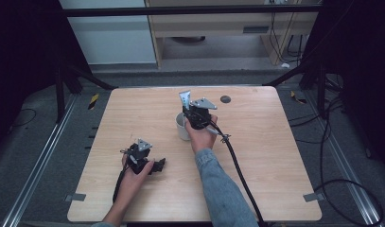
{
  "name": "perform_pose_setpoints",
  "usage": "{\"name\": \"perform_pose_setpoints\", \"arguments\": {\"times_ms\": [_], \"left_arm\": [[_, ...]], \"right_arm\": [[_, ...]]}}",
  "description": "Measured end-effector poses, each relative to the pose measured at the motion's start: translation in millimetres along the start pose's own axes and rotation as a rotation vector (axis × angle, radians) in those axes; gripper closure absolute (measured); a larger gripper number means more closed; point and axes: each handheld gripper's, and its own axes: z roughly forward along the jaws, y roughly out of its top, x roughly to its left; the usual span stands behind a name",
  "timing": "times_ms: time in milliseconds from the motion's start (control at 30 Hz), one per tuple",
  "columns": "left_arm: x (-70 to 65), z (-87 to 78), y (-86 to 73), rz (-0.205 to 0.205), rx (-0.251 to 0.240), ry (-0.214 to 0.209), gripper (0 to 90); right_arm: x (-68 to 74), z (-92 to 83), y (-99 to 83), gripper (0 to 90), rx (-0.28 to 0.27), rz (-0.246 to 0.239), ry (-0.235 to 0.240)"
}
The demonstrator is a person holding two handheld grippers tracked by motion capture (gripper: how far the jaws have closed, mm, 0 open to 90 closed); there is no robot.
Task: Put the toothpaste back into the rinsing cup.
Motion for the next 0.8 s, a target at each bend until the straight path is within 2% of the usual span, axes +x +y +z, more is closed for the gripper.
{"name": "perform_pose_setpoints", "arguments": {"times_ms": [467,800], "left_arm": [[0.1,0.0,0.0,0.000,0.000,-0.001,0.0],[0.0,0.1,0.0,0.000,0.000,-0.001,0.0]], "right_arm": [[-2.4,-0.1,0.5,63.9,0.016,0.011,0.004],[1.1,-2.4,-1.5,54.0,0.033,-0.012,-0.003]]}}
